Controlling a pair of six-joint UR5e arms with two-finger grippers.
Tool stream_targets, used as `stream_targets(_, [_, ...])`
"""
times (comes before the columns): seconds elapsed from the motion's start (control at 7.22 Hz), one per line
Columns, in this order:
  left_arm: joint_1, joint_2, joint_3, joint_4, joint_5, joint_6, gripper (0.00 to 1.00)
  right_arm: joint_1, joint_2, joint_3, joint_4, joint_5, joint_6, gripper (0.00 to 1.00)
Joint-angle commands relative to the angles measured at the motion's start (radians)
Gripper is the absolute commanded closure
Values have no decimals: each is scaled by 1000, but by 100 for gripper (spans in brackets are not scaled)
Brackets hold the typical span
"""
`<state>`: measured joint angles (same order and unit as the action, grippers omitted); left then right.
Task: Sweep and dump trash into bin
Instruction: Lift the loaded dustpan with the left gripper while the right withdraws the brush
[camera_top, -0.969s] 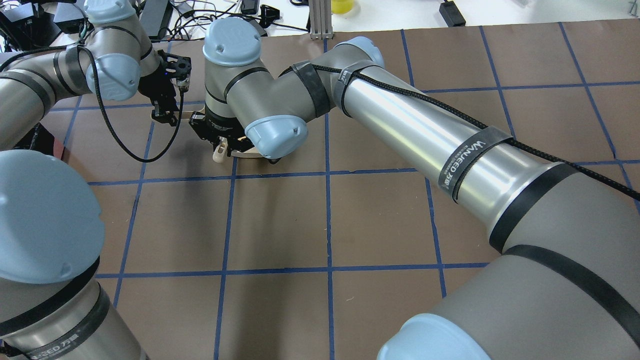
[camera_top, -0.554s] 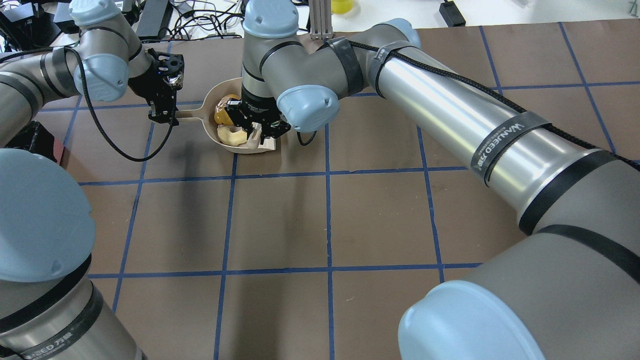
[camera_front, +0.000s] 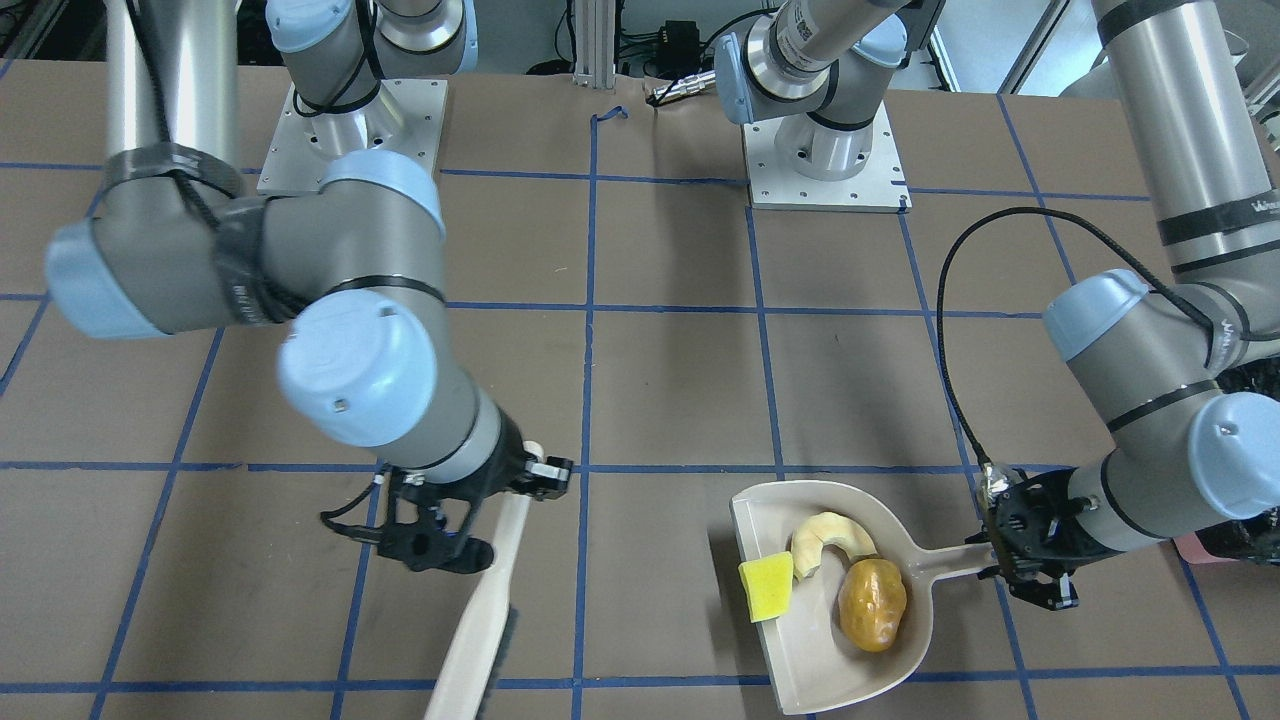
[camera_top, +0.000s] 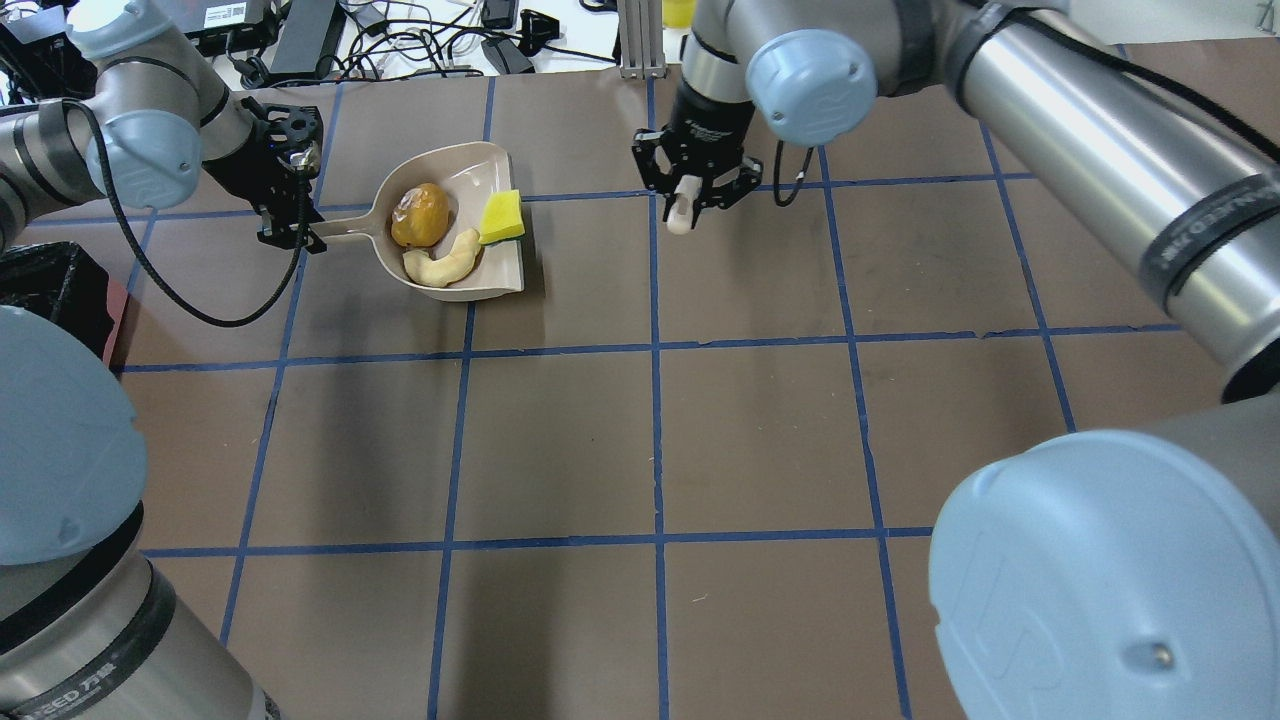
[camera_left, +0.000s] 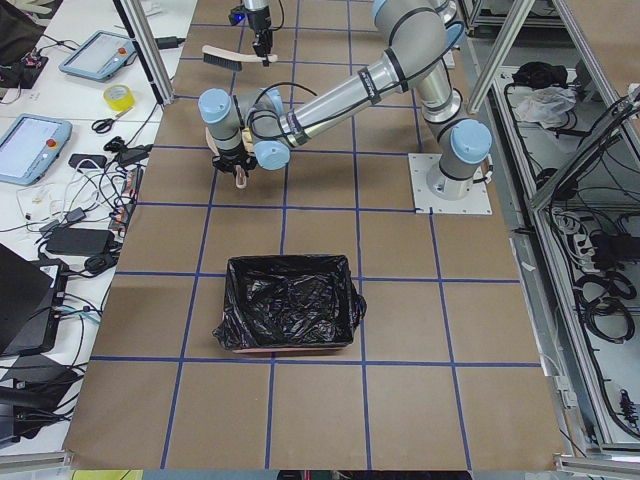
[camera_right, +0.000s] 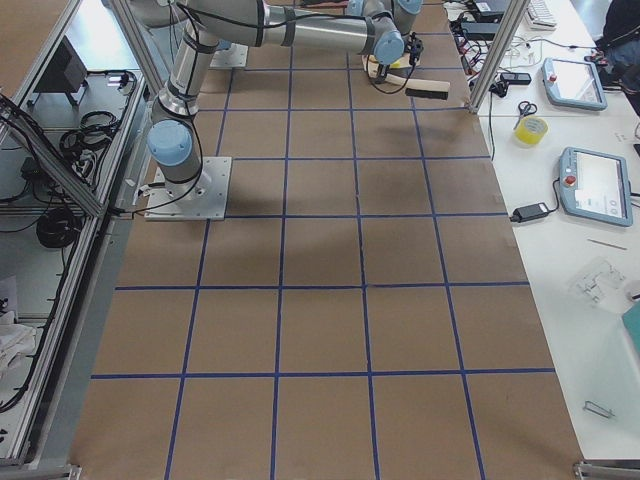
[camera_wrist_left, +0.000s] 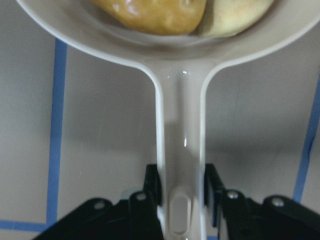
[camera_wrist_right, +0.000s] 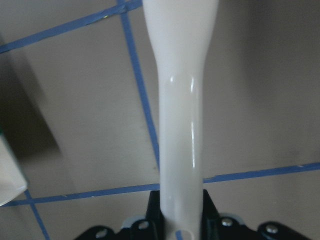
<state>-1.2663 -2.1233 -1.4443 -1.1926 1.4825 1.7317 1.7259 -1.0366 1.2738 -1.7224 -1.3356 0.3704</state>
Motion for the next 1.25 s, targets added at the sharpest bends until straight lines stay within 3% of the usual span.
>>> stream_targets(0.0, [48, 61, 19, -79, -10, 38, 100, -167, -61, 60, 87, -32, -163, 100])
stream_targets(0.42, [213, 133, 40, -233, -114, 184, 100, -352, -184, 185, 130, -106, -390, 100])
stream_targets(0.83, [434, 112, 198, -443, -114, 435, 100, -440, -209, 269, 118, -259, -601, 100])
stream_targets(1.11, [537, 82, 322, -547, -105, 535, 100, -468, -191, 282, 112, -290, -676, 100])
